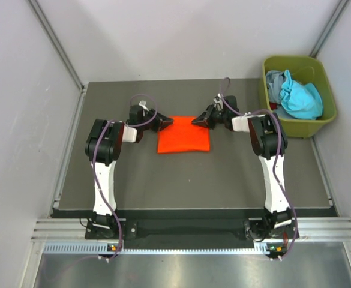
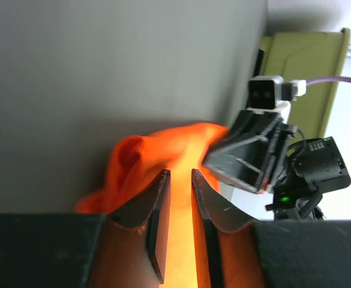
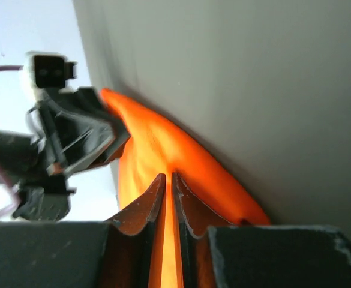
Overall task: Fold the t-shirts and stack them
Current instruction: Fold the tshirt
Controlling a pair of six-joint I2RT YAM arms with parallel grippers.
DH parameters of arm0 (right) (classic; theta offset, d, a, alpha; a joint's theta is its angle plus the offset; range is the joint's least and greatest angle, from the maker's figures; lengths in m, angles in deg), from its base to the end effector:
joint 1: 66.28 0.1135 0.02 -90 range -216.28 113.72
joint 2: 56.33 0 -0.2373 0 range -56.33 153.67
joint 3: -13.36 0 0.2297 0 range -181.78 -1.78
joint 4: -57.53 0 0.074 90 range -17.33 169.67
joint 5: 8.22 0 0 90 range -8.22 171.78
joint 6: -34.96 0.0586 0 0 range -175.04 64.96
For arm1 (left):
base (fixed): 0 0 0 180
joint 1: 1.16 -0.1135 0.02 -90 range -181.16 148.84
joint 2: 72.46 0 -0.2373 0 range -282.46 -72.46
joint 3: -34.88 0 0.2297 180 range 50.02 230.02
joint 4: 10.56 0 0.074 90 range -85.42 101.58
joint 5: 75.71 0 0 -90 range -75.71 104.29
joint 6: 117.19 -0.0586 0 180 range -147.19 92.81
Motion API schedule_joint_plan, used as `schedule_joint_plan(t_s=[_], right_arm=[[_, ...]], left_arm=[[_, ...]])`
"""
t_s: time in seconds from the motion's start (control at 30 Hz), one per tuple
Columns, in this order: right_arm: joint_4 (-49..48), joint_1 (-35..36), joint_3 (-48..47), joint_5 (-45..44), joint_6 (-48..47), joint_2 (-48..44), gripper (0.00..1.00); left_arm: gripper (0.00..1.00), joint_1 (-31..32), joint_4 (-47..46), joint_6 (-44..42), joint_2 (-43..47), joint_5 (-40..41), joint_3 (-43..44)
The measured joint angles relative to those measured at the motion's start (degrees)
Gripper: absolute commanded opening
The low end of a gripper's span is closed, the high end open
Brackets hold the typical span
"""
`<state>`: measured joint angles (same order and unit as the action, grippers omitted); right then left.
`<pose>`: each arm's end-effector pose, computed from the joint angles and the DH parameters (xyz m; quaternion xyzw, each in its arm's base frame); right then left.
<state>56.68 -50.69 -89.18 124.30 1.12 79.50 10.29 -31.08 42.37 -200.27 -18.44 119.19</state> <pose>0.4528 0.1674 0.0899 0.1194 0.8267 0.5205 0.1773 0.4304 -0.1195 0.0947 -0.2525 0.7749 -0.5227 0.2502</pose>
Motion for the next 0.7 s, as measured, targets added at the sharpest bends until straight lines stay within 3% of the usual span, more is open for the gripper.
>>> schedule_joint_plan(t_s=[0.17, 0.3, 0.53, 0.7], right_arm=[[-0.81, -3.23, 0.61, 2.43, -0.68, 0.63, 0.12], [5.68, -5.79, -2.12, 3.43, -5.31, 0.57, 0.14], [23.15, -6.82, -5.25, 0.85, -16.55, -5.18, 0.2], [25.64, -5.88, -1.2, 0.57, -18.21, -15.65, 0.21]], left_arm=[[0.26, -2.36, 0.39, -2.62, -1.4, -2.45, 0.57], [0.29, -3.06, 7.72, -8.63, -0.09, -3.39, 3.26], [0.32, -2.58, 24.46, -17.25, 11.45, -2.95, 4.26], [0.32, -0.02, 25.57, -16.92, 21.07, -2.6, 3.06]])
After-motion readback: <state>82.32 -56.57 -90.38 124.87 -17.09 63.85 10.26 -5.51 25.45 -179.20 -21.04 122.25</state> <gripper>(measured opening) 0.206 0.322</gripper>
